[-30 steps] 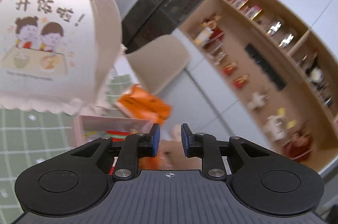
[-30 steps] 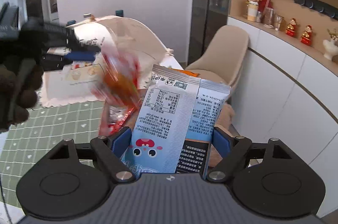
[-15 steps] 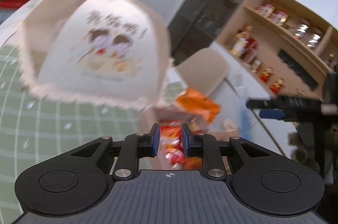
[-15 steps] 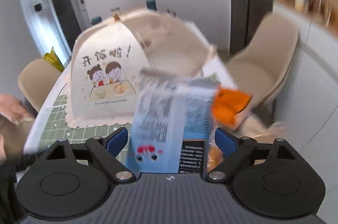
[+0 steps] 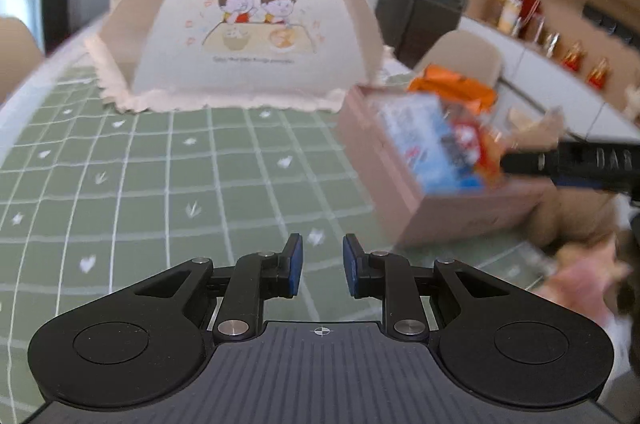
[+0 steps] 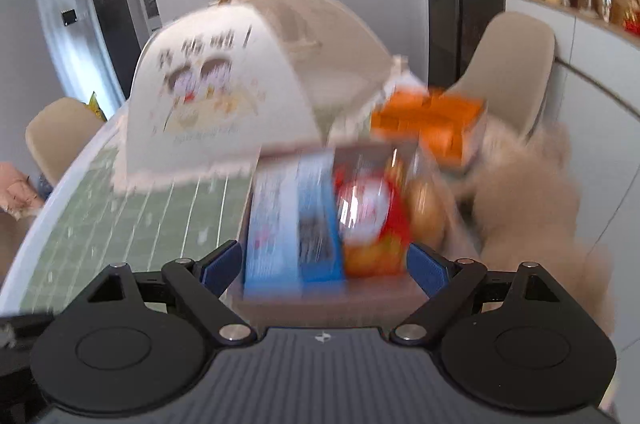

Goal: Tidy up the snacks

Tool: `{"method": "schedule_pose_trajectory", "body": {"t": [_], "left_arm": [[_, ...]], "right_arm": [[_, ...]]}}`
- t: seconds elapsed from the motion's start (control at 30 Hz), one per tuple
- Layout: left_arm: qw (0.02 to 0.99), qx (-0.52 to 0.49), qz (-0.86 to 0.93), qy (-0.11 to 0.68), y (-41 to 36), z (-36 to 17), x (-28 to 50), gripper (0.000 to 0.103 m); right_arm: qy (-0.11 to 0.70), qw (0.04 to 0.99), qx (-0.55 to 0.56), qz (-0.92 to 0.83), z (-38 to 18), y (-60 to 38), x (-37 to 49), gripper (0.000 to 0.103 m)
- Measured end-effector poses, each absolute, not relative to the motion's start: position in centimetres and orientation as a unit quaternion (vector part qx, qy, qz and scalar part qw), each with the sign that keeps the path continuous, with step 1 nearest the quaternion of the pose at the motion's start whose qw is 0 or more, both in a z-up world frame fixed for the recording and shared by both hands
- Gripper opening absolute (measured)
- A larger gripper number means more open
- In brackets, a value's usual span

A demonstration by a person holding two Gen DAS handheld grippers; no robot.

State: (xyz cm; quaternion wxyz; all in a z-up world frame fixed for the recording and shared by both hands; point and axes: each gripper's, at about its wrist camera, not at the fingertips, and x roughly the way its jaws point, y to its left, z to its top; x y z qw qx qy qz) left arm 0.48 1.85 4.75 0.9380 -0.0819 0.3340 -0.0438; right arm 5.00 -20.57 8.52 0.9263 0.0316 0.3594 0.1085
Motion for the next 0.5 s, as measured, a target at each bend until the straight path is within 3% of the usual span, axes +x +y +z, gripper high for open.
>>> {"method": "schedule_pose_trajectory", "body": {"t": [0.27,0.4,0.5], "left_arm": [[0.937,-0.044,-0.016,0.346,0.0,0.8,-0.9,0.025],[0.945,-0.012,-0.027,0.326,-1.2,0.4,-0.4,0.026],[0.951,0.026,-0.035,0.305,-2.3,-0.1,-0.1,0.026]], "right_arm": [[0.408,0.909,-0.024,0.087,1.2,-18.6,3.4,0.090],[0.393,0.917,-0.021,0.063,0.3,-18.7,4.1,0.102],[0.375,0.924,-0.023,0.066,-0.2,-18.6,4.0,0.103]]}}
